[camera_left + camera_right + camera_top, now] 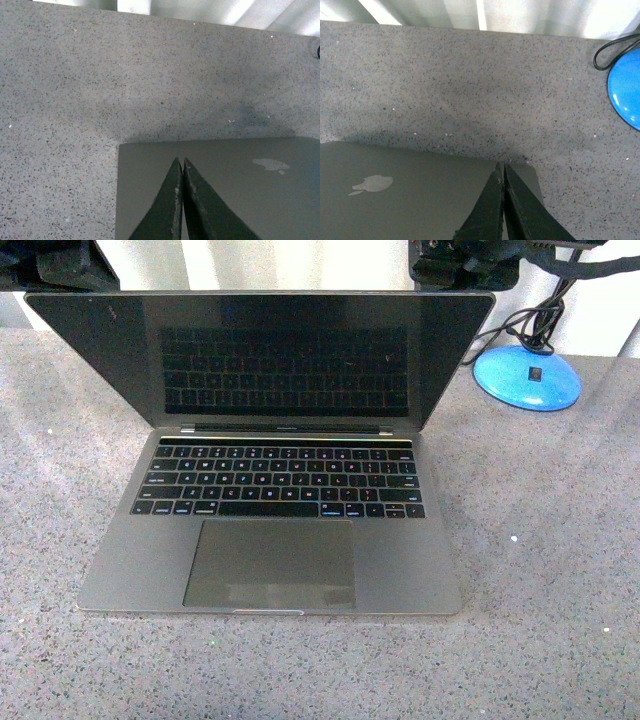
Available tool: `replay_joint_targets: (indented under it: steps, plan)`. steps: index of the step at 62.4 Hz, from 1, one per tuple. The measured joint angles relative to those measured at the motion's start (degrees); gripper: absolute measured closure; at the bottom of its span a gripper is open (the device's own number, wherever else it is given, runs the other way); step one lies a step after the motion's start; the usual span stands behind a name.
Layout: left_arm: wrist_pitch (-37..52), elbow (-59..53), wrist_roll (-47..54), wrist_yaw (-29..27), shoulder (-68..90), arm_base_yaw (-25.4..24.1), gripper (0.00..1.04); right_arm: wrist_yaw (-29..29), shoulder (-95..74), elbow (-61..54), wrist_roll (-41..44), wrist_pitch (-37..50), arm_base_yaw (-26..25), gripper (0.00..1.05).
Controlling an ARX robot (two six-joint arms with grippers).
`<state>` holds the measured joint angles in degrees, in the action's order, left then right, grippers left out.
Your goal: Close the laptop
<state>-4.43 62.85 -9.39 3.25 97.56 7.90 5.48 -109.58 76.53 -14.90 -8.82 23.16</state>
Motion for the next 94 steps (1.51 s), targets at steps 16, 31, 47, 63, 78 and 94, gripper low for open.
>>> replay_joint_targets:
  steps: [16,31,47,63,78,94]
  plan:
    - [-0.1,-0.2,-0.2,0.0,0.0,0.1,1.01,-0.4,0.0,0.0,-2.3,-1.2,0.8,1.04]
    - [-0.1,-1.7,-0.8,0.3,-0.1,0.4,1.01,-0.6,0.0,-1.4,-4.8,-2.1,1.4,1.04]
    - [0.5,-4.3,-1.8,0.9,-0.6,0.7,1.01,-1.0,0.0,-3.5,-7.3,-2.2,1.8,1.04]
    - [1.0,-6.1,-2.1,1.0,-1.0,0.7,1.01,-1.1,0.0,-4.7,-8.3,-2.2,2.1,1.04]
    - [1.4,-7.2,-2.2,1.3,-1.2,0.8,1.01,-1.3,0.0,-5.6,-9.0,-2.1,2.5,1.04]
    - [1.9,-8.3,-2.4,1.4,-1.2,0.9,1.01,-1.3,0.0,-6.3,-9.1,-2.0,2.7,1.04]
